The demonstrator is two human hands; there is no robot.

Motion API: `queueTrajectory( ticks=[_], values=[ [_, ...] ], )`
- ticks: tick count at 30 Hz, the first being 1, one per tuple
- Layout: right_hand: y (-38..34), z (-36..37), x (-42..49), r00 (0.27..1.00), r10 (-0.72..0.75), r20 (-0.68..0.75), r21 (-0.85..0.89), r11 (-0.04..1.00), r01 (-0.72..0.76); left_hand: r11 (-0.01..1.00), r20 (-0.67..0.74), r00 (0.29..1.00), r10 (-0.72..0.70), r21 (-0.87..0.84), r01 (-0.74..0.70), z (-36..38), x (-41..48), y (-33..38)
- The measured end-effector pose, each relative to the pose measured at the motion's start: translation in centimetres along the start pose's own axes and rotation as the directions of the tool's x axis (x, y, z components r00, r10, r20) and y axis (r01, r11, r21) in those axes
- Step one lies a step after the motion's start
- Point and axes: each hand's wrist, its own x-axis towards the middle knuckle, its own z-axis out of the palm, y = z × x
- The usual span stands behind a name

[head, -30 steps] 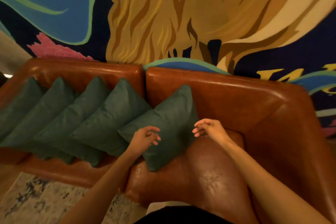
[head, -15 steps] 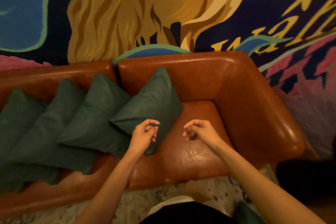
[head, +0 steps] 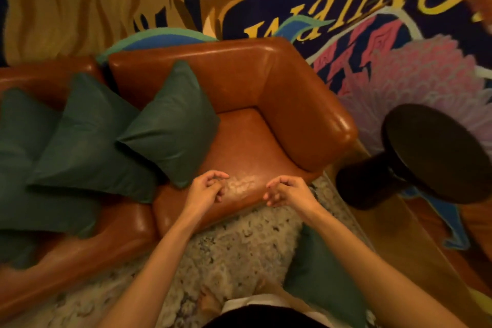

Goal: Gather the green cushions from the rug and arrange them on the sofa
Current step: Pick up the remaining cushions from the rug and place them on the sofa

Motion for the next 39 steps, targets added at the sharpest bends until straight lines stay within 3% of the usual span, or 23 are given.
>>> queueTrajectory(
  ticks=[4, 11, 19, 23, 27, 36, 39],
  values=[
    [3.1, -3.7, -2.5, 0.997, 0.026, -0.072, -0.013, 1.0, -0.027, 0.999, 0.04, 0.998, -0.05, 0.005, 0.049, 4.1, -1.9, -2.0],
    [11.8, -13.5, -8.4, 0.964, 0.191, -0.187, -0.006, 0.981, -0.196, 0.98, 0.156, 0.968, -0.196, 0.077, 0.186, 13.5, -6.3, -6.5],
    [27.9, -29.4, -15.1, 0.897, 0.401, -0.187, 0.092, 0.916, -0.39, 0.902, 0.145, 0.892, -0.428, 0.14, 0.409, 29.4, -13.5, -16.4],
    [36.1, -36.1, -16.9, 0.829, 0.527, -0.187, 0.193, 0.847, -0.495, 0.846, 0.117, 0.843, -0.525, 0.178, 0.503, 35.8, -17.1, -21.8],
    [43.1, -40.2, -18.1, 0.717, 0.689, -0.105, 0.239, 0.717, -0.655, 0.771, 0.077, 0.784, -0.616, 0.258, 0.582, 38.7, -20.2, -26.7],
    [56.4, -45.0, -9.5, 0.651, 0.743, -0.154, 0.105, 0.668, -0.737, 0.652, -0.053, 0.7, -0.712, 0.32, 0.687, 43.5, -13.7, -36.8],
    [62.7, -46.1, -4.3, 0.689, 0.698, -0.192, 0.06, 0.71, -0.702, 0.666, -0.004, 0.72, -0.694, 0.378, 0.643, 45.6, -9.9, -43.0]
  ],
)
